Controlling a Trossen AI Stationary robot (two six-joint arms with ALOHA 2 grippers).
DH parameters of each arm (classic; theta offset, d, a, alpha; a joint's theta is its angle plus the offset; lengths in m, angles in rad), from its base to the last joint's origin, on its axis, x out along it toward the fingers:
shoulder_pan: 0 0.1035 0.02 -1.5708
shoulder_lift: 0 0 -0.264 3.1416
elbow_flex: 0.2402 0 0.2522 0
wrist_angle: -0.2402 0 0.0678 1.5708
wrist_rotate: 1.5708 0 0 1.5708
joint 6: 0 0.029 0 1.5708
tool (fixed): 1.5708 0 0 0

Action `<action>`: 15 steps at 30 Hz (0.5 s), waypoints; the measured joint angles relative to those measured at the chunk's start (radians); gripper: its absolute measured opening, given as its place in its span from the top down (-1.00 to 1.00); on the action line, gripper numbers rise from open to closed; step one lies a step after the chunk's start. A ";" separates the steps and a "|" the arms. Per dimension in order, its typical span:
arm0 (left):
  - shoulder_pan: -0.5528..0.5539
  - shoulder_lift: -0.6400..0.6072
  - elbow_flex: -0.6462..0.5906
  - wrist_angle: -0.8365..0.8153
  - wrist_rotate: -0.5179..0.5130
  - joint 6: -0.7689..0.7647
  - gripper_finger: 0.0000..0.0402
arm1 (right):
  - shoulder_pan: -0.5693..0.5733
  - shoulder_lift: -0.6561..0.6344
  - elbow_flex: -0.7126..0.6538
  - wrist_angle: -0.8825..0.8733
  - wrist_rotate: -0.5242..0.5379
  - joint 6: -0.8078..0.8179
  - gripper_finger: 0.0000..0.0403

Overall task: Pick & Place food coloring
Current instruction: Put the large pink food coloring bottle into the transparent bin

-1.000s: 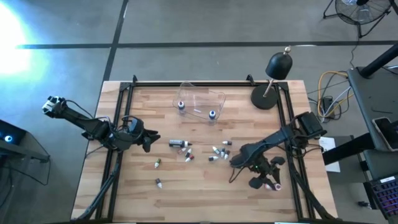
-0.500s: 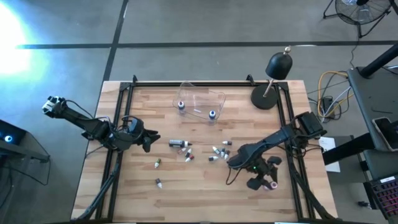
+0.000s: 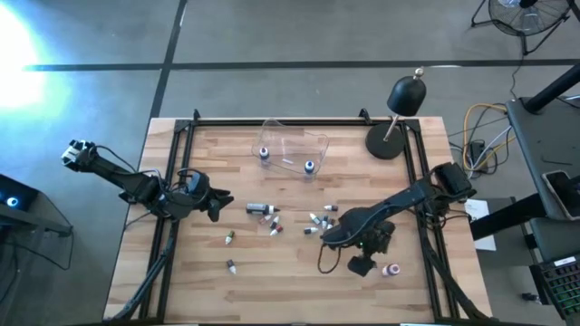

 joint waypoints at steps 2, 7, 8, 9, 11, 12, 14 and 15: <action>0.000 0.000 0.000 0.000 0.000 0.000 0.27 | 0.008 -0.016 0.041 -0.002 0.133 0.021 -0.33; 0.000 0.000 0.000 0.000 0.000 -0.008 0.27 | 0.043 -0.071 0.125 0.005 0.323 0.138 -0.34; 0.000 0.000 0.000 0.000 0.000 -0.010 0.27 | 0.051 -0.085 0.131 0.004 0.358 0.195 -0.33; 0.000 0.000 0.000 0.000 0.000 -0.014 0.27 | 0.061 -0.104 0.132 0.001 0.399 0.271 -0.32; 0.000 0.000 0.000 0.000 0.000 -0.024 0.27 | 0.086 -0.151 0.131 -0.006 0.505 0.464 -0.29; 0.000 0.000 0.000 0.001 0.000 -0.028 0.27 | 0.104 -0.179 0.123 -0.009 0.554 0.594 -0.28; 0.000 0.000 0.000 0.009 0.000 -0.038 0.27 | 0.147 -0.234 0.103 -0.044 0.629 0.866 -0.26; 0.000 0.000 0.000 0.015 0.000 -0.042 0.27 | 0.177 -0.261 0.092 -0.064 0.649 1.000 -0.25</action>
